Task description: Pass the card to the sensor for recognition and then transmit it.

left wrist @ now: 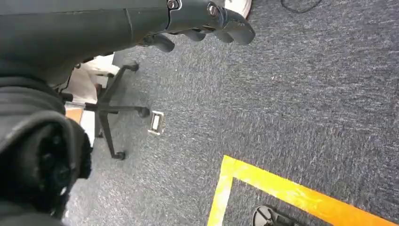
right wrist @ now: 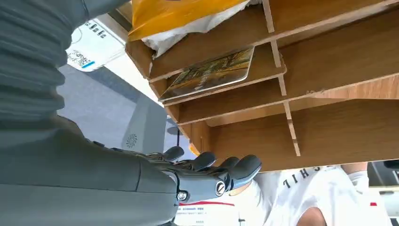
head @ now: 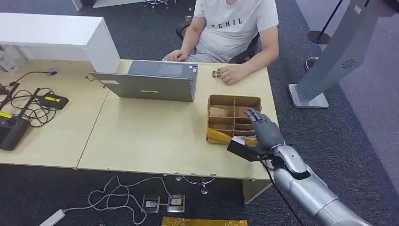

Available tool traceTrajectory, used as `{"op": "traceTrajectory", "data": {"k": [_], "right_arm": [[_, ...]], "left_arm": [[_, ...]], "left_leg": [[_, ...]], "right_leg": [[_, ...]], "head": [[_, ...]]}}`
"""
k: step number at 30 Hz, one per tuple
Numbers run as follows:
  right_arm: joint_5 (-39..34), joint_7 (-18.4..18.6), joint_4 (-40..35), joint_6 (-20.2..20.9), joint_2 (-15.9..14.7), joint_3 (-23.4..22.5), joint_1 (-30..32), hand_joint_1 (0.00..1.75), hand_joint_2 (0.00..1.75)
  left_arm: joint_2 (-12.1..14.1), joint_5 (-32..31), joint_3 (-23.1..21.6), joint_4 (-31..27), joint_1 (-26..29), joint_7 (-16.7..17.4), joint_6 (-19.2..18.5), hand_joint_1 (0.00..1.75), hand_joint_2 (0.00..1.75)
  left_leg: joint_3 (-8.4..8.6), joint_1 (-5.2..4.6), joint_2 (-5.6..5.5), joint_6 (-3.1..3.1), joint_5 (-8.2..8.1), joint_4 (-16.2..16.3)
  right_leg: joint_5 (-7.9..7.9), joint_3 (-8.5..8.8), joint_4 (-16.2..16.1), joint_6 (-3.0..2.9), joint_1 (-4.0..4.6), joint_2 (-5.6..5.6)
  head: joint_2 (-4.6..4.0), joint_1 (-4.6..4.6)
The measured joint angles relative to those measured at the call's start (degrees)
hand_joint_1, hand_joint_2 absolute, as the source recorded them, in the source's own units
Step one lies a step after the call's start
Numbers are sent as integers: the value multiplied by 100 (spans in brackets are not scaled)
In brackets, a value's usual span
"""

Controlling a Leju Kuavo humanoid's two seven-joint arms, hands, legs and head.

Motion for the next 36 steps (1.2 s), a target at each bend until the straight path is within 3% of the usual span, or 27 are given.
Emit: {"op": "traceTrajectory", "data": {"k": [21, 22, 36], "right_arm": [[-13, 42, 2, 15, -26, -28, -2, 0, 175], [-13, 41, 4, 33, -28, -39, -3, 175, 175], [4, 55, 57, 241, -13, -90, -12, 175, 175]], "left_arm": [[4, -5, 0, 0, 1, -2, -28, 0, 0], [7, -5, 0, 0, 0, -2, -29, 0, 0], [15, -18, 0, 0, 0, -7, -77, 0, 0]], "left_leg": [[0, 0, 0, 0, 0, 0], [0, 0, 0, 0, 0, 0], [-1, 0, 0, 0, 0, 0]], "right_leg": [[0, 1, 0, 0, 0, 0], [0, 1, 0, 0, 0, 0], [0, 1, 0, 0, 0, -1]], "head": [[0, 0], [0, 0], [0, 0]]}}
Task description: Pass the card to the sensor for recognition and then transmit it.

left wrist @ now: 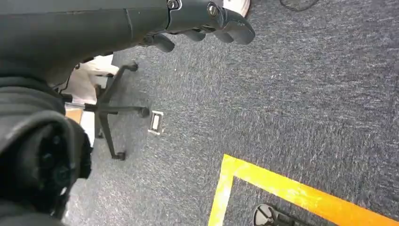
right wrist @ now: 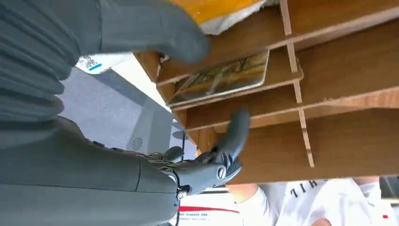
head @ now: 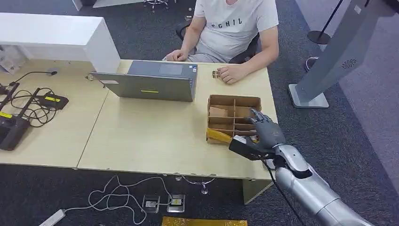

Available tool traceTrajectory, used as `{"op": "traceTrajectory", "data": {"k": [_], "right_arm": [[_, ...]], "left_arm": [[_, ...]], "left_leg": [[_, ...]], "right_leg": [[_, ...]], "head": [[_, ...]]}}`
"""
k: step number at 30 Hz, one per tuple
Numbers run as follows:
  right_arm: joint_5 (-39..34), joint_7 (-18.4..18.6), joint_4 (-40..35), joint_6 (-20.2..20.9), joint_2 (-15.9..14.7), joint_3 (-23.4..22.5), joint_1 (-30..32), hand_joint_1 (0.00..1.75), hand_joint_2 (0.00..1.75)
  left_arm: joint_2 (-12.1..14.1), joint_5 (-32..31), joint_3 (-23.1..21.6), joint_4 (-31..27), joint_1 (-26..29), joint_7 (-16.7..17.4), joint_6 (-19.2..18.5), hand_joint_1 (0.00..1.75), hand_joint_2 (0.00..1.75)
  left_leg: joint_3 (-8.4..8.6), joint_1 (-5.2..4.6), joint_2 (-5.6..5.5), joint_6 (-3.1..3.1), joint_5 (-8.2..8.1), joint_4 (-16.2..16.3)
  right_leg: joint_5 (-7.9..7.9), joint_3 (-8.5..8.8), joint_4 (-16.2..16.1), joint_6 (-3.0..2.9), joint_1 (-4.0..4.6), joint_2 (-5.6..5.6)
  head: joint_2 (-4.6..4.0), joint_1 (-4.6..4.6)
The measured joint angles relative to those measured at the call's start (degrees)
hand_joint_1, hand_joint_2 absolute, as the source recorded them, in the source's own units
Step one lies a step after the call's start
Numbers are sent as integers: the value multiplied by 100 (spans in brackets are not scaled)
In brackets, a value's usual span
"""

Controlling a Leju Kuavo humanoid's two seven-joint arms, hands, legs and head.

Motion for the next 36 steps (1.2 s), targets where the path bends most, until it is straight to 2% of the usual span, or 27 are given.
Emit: {"op": "traceTrajectory", "data": {"k": [36], "right_arm": [[0, 35, 96, 140, 74, -70, -27, 175, 175]], "left_arm": [[33, -22, -2, 0, 0, -39, -22, 0, 0]], "left_leg": [[1, 0, 0, 0, 0, 0]], "right_leg": [[0, 0, 0, 0, 0, 0]], "head": [[0, 0]]}}
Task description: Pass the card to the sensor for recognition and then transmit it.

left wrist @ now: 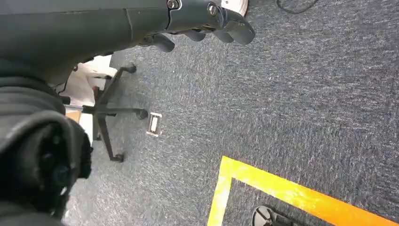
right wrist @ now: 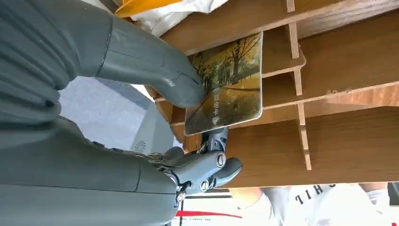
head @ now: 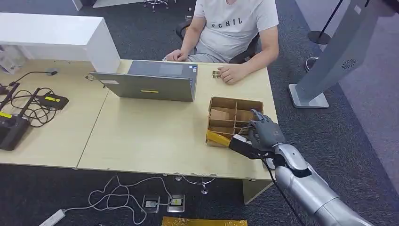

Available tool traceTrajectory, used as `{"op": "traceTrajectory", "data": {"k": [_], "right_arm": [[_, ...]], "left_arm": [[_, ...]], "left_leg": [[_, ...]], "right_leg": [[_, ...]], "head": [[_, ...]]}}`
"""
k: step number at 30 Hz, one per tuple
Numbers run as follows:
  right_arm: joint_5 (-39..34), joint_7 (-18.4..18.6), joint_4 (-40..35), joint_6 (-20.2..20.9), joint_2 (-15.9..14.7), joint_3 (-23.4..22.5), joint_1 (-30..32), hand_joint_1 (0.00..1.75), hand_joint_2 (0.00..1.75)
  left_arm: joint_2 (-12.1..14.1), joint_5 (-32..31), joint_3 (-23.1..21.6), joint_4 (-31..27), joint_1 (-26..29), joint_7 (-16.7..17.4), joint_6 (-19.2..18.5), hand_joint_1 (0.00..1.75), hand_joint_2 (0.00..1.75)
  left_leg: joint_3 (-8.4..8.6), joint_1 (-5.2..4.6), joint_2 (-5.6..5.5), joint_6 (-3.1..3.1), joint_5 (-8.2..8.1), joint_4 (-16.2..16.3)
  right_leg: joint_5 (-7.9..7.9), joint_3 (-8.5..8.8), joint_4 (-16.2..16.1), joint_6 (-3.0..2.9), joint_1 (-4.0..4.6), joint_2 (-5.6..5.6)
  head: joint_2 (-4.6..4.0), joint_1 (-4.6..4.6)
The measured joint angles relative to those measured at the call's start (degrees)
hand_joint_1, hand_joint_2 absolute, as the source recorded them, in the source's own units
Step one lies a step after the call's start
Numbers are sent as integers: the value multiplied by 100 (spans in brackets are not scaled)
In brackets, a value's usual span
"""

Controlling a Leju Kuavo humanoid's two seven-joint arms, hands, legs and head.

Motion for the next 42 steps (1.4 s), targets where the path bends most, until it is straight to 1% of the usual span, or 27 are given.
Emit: {"op": "traceTrajectory", "data": {"k": [10, 13, 14, 16, 20, 27, 31, 42], "right_arm": [[15, -7, 0, -11, 17, -26, 5, 175, 175], [66, -15, -4, -226, 22, -70, 3, 175, 175], [46, -26, -28, -384, 18, -137, -14, 175, 175], [-79, -50, -127, -477, -53, -315, -140, 175, 175], [-280, -68, -431, -354, -260, -787, -492, 175, 175], [-201, -68, -813, -389, -330, -1250, -457, 175, 175], [-170, -68, -968, -391, -337, -1436, -416, 175, 175], [46, -17, -1248, -306, -376, -1757, -240, 175, 175]], "left_arm": [[0, 2, 0, 0, 0, 2, 20, 0, 0], [0, 2, 0, 0, 1, 2, 24, 0, 0], [0, 2, 0, 0, 1, 2, 22, 0, 0], [0, 2, 0, 0, 2, 2, 22, 0, 0], [0, -2, 0, 0, 4, 0, 13, 0, 0], [-2, -20, 0, 0, 3, -2, -7, 0, 0], [-9, -39, 0, 0, 1, -7, -15, 0, 0], [-17, -72, 0, 0, 1, -11, -35, 0, 0]], "left_leg": [[1, 0, 0, 0, 0, 0], [-1, -1, 0, 1, 1, 1], [-1, -1, 0, 1, 1, 1], [-2, -4, 0, 3, 2, 1], [4, -2, 1, 3, 2, 1], [3, 0, 1, 2, 2, 1], [4, 0, 1, 2, 2, 1], [2, 0, 1, 2, 2, 1]], "right_leg": [[0, 0, 0, 0, 0, 0], [0, 0, 0, 0, 0, 0], [1, 0, 0, 0, -1, -1], [1, -1, 1, 0, -3, 0], [1, 5, -1, 0, -2, -1], [1, 2, -1, 0, 0, 0], [1, 2, 0, 0, 1, 2], [1, 2, -1, 0, 0, 1]], "head": [[0, 0], [0, 0], [0, 0], [0, -2], [0, 2], [0, 0], [0, 0], [0, 2]]}}
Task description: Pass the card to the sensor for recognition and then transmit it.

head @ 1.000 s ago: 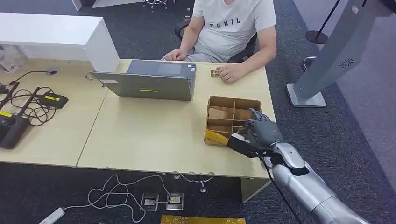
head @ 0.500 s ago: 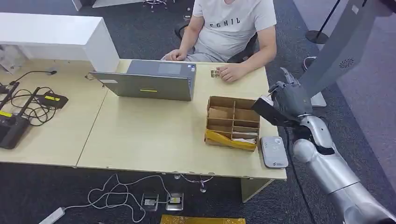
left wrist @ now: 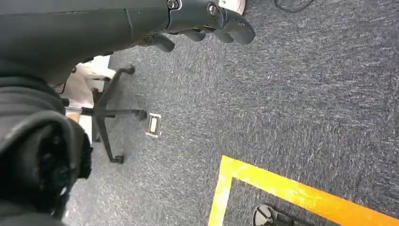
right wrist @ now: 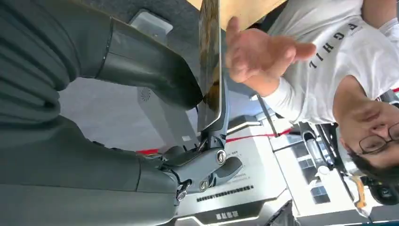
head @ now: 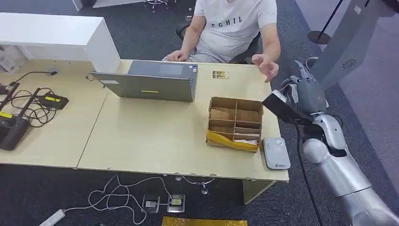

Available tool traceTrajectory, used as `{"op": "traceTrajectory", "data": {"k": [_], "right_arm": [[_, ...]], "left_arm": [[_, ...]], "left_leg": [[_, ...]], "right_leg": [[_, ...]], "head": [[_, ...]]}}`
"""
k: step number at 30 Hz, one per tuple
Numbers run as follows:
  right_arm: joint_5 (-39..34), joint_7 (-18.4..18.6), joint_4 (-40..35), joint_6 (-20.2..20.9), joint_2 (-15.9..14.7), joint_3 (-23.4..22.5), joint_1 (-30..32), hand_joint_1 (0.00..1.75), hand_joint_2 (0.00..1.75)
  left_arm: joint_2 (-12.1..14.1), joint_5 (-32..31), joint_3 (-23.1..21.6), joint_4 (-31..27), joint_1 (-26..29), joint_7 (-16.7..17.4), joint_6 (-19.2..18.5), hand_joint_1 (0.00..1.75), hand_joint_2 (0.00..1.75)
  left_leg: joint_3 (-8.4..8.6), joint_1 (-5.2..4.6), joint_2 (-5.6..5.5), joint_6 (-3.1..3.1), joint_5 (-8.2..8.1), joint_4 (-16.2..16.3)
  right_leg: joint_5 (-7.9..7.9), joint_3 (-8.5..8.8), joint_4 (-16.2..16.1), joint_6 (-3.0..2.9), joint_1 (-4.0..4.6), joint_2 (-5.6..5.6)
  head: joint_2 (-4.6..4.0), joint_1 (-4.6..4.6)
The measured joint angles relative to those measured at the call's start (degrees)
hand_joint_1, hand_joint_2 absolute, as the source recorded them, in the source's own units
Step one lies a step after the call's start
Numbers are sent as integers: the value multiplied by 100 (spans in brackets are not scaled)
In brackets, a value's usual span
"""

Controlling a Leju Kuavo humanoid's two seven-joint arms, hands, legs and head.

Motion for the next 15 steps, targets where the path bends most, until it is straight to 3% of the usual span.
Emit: {"op": "traceTrajectory", "data": {"k": [8, 15], "right_arm": [[426, -262, 48, -118, 52, -151, 19, 175, 175], [674, -558, 672, -418, 253, -186, -291, 175, 175]], "left_arm": [[-4, -107, 0, 0, -6, -11, -35, 0, 0], [-9, -171, 0, 0, -22, -20, -37, 0, 0]], "left_leg": [[-3, 1, 0, 0, 0, -1], [-4, 1, -3, 0, 1, -1]], "right_leg": [[0, 0, 1, 0, 0, -1], [0, 2, 1, 0, 1, -6]], "head": [[0, -2], [0, -2]]}}
